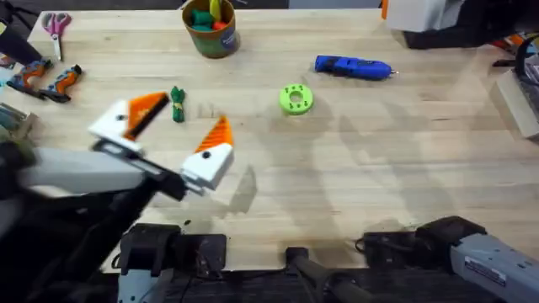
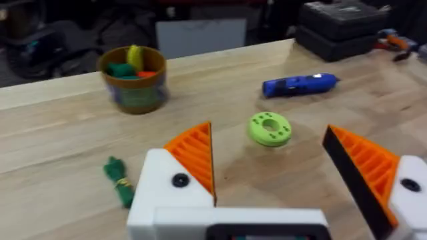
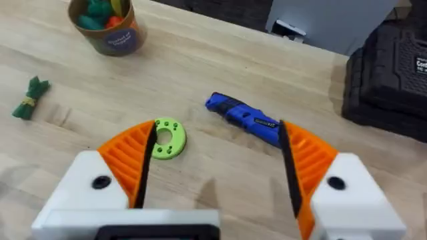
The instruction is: Pick up the gripper from the table and insert it into the empty holder that is missing its gripper. Then pick up a screw, insert it into the mounting hole, and use the screwdriver to tighten it. Finally, clean up the table by picking up the vegetable and placing it into the bucket.
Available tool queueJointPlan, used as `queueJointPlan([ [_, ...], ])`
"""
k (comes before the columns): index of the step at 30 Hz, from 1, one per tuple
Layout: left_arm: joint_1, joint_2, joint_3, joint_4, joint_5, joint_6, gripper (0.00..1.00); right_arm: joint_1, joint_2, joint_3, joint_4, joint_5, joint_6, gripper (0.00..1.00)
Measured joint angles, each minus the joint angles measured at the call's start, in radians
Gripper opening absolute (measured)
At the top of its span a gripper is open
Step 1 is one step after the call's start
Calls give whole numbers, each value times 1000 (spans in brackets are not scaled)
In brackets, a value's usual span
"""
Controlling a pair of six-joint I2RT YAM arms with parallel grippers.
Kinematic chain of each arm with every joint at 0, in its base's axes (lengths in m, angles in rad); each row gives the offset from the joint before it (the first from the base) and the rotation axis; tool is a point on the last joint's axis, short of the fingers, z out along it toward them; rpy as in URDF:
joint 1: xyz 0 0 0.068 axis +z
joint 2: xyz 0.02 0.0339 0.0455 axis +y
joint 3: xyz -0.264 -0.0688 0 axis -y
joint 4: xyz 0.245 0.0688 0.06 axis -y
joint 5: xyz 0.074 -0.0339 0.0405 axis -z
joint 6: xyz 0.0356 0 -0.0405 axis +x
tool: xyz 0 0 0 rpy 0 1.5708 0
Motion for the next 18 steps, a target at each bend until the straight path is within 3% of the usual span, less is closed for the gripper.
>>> queueJointPlan([
  [4,0,106,181,-149,-85,23,985,0,0,0,0,0,0,993],
  [10,0,381,440,-386,-191,35,985,-6,-1,0,0,5,9,994],
  [18,0,804,772,-670,-308,39,985,-122,-1,0,-21,37,34,992],
])
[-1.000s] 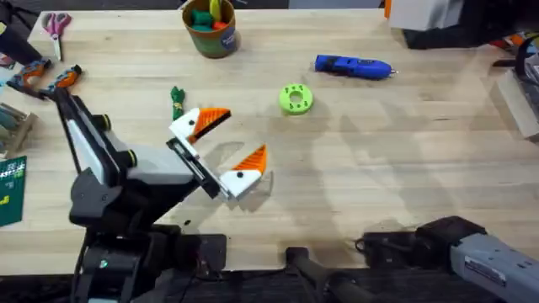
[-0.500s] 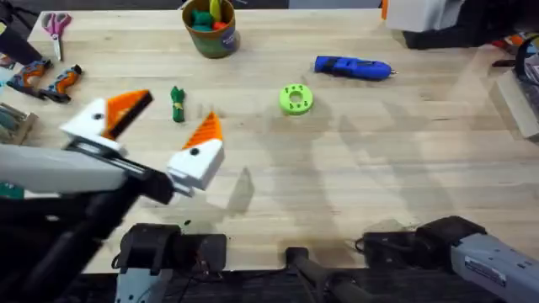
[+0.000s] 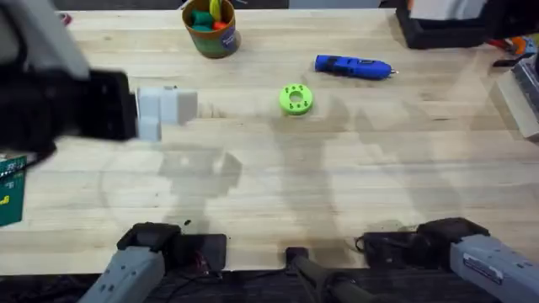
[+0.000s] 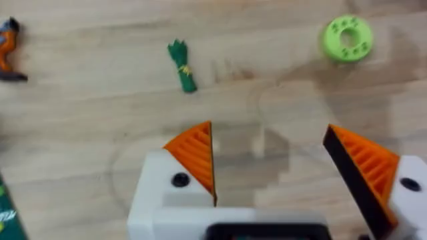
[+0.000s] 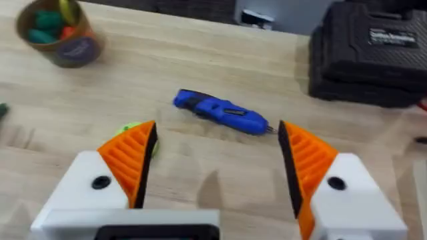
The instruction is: Pick up the gripper from the table and insert it into the empty holder that is missing its gripper. Then pick up a screw, insert it into the mounting hole, and use the screwdriver to tighten it. Finally, clean up the table by picking up the vegetable and placing it into the bucket.
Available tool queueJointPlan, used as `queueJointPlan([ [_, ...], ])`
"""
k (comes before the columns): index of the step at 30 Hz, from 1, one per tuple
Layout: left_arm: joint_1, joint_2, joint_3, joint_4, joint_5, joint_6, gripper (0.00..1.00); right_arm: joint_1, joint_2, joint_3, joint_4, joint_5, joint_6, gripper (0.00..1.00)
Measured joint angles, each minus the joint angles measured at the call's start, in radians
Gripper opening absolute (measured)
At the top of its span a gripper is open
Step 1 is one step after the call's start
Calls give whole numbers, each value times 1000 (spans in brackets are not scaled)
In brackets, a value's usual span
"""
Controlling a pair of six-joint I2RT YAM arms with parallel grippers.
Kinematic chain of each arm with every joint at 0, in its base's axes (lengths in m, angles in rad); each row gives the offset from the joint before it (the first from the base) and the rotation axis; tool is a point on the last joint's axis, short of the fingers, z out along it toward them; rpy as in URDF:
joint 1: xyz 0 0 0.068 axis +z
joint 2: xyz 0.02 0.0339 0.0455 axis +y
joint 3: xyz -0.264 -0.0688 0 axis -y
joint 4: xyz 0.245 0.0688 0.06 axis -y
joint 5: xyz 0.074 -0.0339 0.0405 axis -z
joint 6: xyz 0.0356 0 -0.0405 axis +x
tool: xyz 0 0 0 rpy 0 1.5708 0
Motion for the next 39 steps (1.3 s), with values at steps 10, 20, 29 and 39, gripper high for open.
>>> queueJointPlan([
  [10,0,376,207,-95,-109,3,985,-90,0,0,-29,12,-4,991],
  [20,54,607,207,-67,-126,9,985,-90,0,0,-31,12,-4,991],
  [29,170,831,206,76,-120,34,985,-90,0,0,-31,12,-4,992],
  [39,186,1048,199,205,-115,37,985,-90,0,0,-31,12,-4,992],
])
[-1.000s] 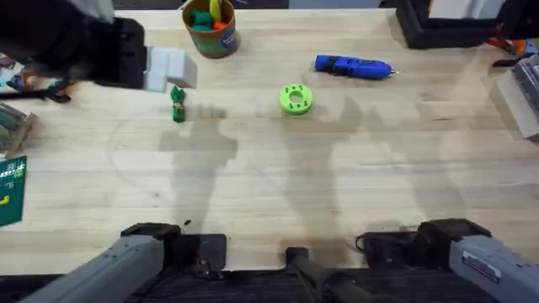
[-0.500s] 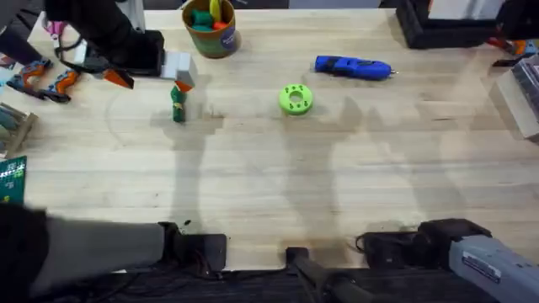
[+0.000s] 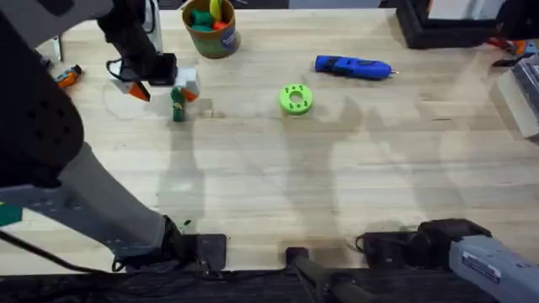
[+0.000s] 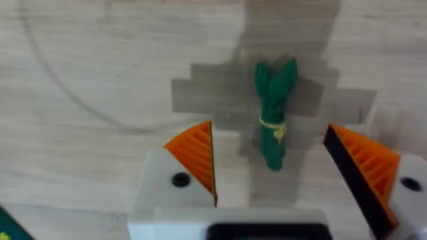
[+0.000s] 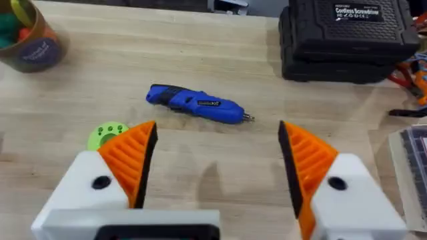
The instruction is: Pick up the gripper from the table and insert it into the empty holder that is missing its gripper. Then pick up a screw, insert it into the mounting hole, and use the screwdriver to tighten it. Finally, clean up the table by picking up the vegetable and placing it into the bucket.
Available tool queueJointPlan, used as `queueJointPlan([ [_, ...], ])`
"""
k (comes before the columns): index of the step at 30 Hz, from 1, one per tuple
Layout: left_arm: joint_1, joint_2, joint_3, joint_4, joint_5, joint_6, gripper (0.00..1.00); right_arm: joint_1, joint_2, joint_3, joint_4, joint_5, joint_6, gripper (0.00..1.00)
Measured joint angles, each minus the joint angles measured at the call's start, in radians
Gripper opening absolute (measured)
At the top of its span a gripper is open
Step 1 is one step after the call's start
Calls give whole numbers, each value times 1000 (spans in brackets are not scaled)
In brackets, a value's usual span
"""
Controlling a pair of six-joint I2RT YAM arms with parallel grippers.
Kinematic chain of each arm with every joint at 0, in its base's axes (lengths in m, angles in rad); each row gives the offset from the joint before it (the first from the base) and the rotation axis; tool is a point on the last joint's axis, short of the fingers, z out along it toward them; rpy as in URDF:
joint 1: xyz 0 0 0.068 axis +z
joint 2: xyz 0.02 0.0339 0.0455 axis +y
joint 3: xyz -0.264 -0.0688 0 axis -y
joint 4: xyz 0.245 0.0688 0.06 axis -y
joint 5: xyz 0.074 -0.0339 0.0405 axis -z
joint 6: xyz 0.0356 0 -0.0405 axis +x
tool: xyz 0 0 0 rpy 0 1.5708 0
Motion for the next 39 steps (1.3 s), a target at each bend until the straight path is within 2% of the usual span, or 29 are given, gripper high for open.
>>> queueJointPlan([
  [11,0,23,-106,159,5,0,985,0,0,0,0,0,0,991],
  [13,0,20,-127,173,29,-1,985,0,0,0,0,0,0,991],
  [21,1,-2,-162,196,44,-4,974,0,0,0,0,0,0,991],
  [22,1,-3,-163,196,48,-5,924,0,0,0,0,0,0,991],
  [28,-7,-7,-163,194,72,0,45,0,0,0,0,0,0,991],
  [30,-6,-8,-166,196,72,-1,13,0,0,0,0,0,0,991],
  [35,-6,-8,-166,193,72,-1,15,0,0,0,0,0,0,992],
  [39,-6,-4,-150,117,69,-1,14,0,0,0,0,0,0,992],
])
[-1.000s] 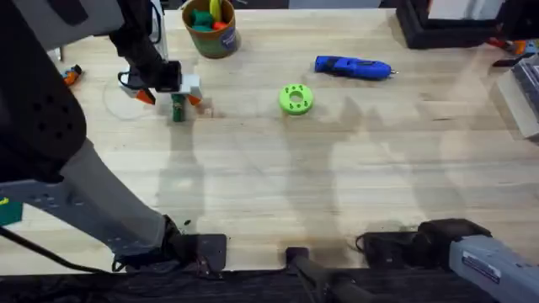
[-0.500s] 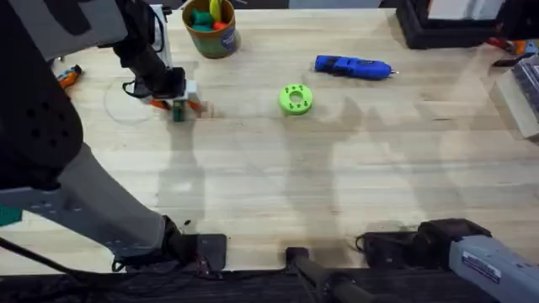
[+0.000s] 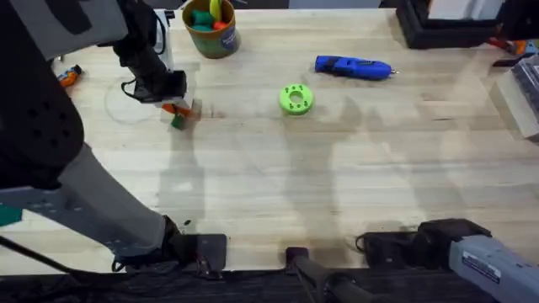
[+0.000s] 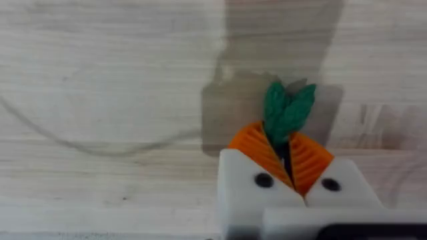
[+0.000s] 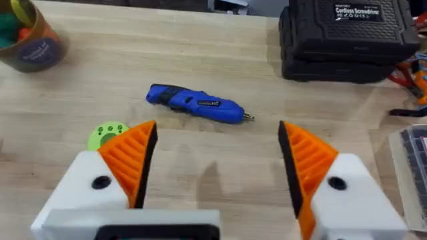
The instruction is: Pick up the gripper from the table and insert it into the empty holder that is missing its gripper. Then pick up a screw, insert it into the mounting hole, and use the screwdriver to tighten it. Finally, clean up the table by picking up the vegetable and placing it into the bucket.
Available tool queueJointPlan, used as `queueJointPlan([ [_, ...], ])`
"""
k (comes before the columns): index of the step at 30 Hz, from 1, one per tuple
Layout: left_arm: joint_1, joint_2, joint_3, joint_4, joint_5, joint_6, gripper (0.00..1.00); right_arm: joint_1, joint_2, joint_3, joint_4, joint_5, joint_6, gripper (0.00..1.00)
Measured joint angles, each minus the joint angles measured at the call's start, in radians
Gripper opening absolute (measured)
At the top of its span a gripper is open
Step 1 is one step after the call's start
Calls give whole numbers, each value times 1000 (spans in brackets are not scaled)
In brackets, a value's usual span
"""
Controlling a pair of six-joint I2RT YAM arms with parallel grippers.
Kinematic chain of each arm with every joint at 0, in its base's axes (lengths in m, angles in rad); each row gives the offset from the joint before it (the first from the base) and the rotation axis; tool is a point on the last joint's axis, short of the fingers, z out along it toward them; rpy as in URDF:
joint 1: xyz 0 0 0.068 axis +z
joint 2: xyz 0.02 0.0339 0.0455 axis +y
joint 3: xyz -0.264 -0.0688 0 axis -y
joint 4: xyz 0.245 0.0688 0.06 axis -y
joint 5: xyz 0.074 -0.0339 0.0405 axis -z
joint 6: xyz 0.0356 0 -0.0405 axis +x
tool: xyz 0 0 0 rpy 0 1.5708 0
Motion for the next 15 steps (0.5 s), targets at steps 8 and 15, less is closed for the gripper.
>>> queueJointPlan([
  [8,0,-33,251,-64,86,0,14,0,0,0,0,0,0,991],
  [15,-32,-107,424,117,137,8,13,0,0,0,0,0,0,991],
])
